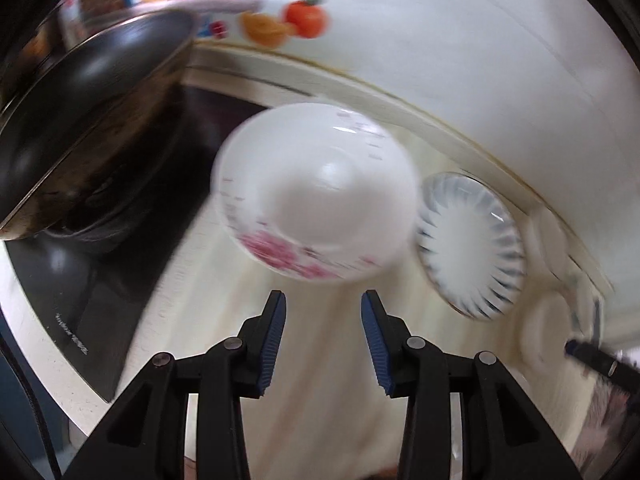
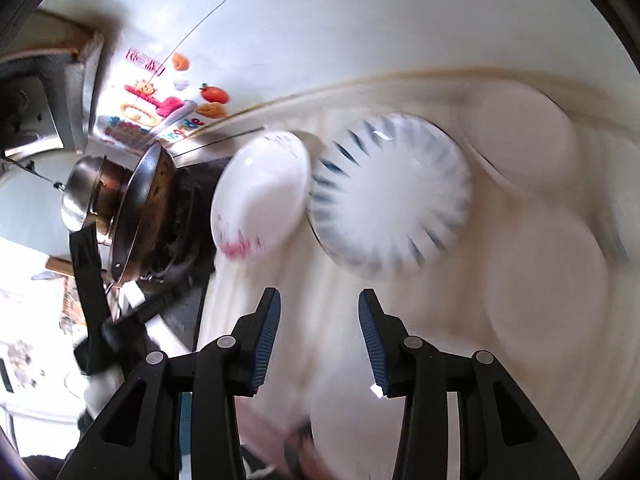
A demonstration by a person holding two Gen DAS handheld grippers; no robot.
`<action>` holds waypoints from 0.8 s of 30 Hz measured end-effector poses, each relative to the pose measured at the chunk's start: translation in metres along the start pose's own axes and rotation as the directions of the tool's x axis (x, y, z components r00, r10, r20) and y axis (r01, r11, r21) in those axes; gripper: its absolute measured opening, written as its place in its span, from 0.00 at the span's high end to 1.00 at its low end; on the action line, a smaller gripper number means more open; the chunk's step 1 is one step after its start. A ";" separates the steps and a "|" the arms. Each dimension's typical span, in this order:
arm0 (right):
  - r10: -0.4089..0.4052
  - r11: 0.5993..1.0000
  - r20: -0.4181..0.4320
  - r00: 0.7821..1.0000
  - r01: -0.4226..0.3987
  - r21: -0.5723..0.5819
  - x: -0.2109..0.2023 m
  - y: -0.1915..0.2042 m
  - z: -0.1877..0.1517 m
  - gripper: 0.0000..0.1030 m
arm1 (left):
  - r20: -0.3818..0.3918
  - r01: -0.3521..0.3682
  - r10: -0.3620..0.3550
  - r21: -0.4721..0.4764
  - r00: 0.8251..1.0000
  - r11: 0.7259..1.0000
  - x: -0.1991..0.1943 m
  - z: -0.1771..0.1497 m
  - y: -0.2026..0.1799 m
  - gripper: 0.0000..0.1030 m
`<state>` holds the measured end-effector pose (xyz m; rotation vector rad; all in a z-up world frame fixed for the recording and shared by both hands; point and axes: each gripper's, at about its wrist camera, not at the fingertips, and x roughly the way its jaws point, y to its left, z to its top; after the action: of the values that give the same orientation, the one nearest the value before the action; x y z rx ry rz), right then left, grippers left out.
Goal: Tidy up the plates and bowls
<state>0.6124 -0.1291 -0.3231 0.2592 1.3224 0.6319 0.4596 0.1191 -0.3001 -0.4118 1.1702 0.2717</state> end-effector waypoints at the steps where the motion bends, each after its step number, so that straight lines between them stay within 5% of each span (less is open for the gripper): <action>1: -0.004 1.000 -0.002 1.000 0.004 -0.012 0.010 0.005 0.013 0.58 | -0.005 -0.011 0.011 -0.018 1.000 1.000 0.007 0.004 0.005 0.64; 5: -0.031 0.995 -0.028 0.999 0.029 -0.095 0.077 0.030 0.087 0.58 | -0.021 -0.052 0.050 -0.092 0.999 0.994 0.029 0.017 0.033 0.64; 11: -0.084 0.980 -0.063 0.994 0.071 -0.188 0.152 0.046 0.147 0.58 | -0.041 -0.092 0.087 -0.153 0.995 0.984 0.060 0.031 0.052 0.64; 20: -0.123 0.958 -0.107 0.987 0.089 -0.274 0.215 0.049 0.172 0.58 | -0.009 -0.136 0.136 -0.140 0.991 0.981 0.077 0.045 0.053 0.64; 24: -0.118 0.949 -0.118 0.986 0.078 -0.304 0.233 0.052 0.172 0.73 | 0.008 -0.128 0.130 -0.128 0.991 0.983 0.081 0.049 0.052 0.65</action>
<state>0.7873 0.0736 -0.4439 -0.0981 1.3389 0.7648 0.5092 0.1872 -0.3679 -0.4450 1.1691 0.4636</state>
